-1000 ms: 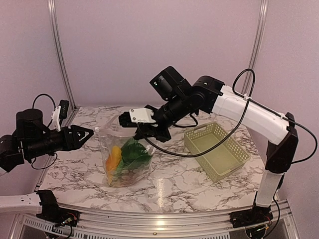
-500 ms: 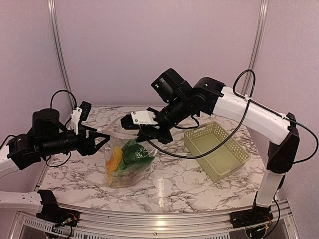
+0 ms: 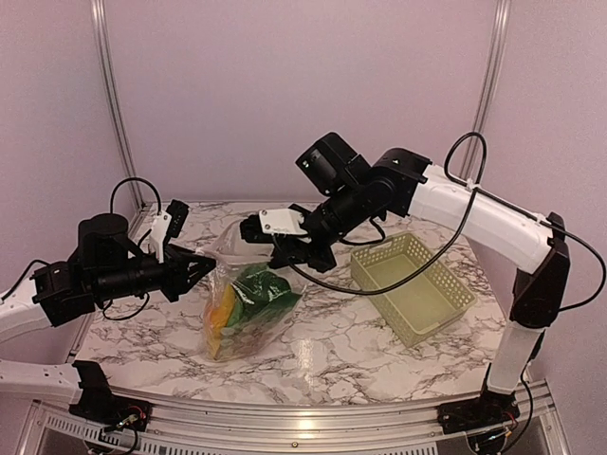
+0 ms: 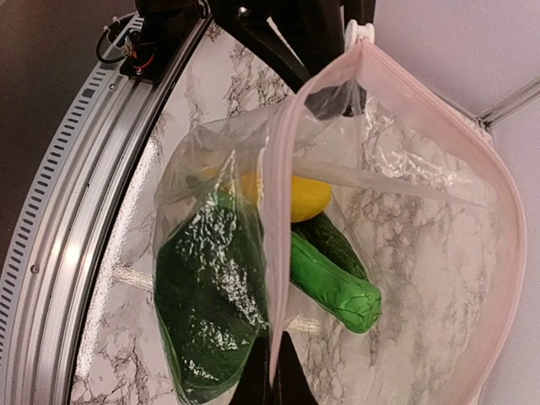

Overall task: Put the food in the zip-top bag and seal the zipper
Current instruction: Pass from the right arm to the left, then pass from the left arm to the right

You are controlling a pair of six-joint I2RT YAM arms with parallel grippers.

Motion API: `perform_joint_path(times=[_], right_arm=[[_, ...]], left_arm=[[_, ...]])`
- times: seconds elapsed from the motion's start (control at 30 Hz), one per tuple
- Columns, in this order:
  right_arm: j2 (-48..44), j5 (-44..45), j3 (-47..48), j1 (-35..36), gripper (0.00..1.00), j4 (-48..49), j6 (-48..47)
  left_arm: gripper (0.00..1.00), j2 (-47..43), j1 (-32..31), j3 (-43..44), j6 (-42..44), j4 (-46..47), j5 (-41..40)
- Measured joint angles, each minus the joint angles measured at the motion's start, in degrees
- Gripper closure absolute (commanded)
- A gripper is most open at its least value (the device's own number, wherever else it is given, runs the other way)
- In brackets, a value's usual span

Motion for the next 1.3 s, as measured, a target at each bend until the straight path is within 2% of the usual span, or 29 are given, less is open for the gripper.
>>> perform_joint_path(times=[0.17,0.27,0.37,0.47,0.7,0.87,0.97,1.03,1.07,1.13,1.2,1.3], right_arm=[[-0.9,0.0,-1.4,-1.6,0.99,0.2,0.8],[-1.0,0.0,-1.3,-2.6,0.83,0.3,1.2],[-0.7,-0.6,0.3,-2.8,0.71,-0.5,1.8],[0.3,-1.1,4.9,-2.1,0.68,-1.0,2.3],[2.5,-1.6,10.3,2.5,0.68,0.6,4.5],[7.4,-1.4,14.0,3.1,0.71,2.3,8.8],[9.9,-1.1,15.9,3.0,0.82,3.4,11.5],[10.9,-0.7,16.7,3.0,0.97,4.0,12.9],[11.3,-0.6,17.0,3.0,1.00,4.4,13.6],[12.0,-0.7,17.8,3.0,1.00,5.0,15.1],[12.2,-1.2,18.3,2.8,1.00,5.2,15.5],[12.3,-2.8,18.4,2.4,1.00,5.4,16.0]], left_arm=[[0.95,-0.3,0.0,0.1,-0.1,1.0,-1.1],[1.00,-0.3,0.0,0.7,-0.3,0.9,-1.2],[1.00,0.2,0.0,2.9,-0.3,-0.4,-1.2],[1.00,2.0,0.0,6.7,-0.3,-2.1,-1.1],[1.00,4.7,0.0,11.5,-0.2,-5.6,-0.5],[1.00,5.5,0.0,13.8,0.4,-8.8,-0.4],[1.00,5.5,0.0,14.2,0.8,-9.8,-0.3],[0.98,5.5,0.0,14.2,1.0,-10.2,-0.3],[0.94,5.4,0.0,14.2,1.0,-10.3,-0.3],[0.72,5.0,0.0,14.1,1.0,-10.4,-0.3],[0.57,3.9,0.0,13.2,1.3,-10.0,-0.5],[0.47,-0.3,0.0,8.9,0.4,-6.6,-1.4]])
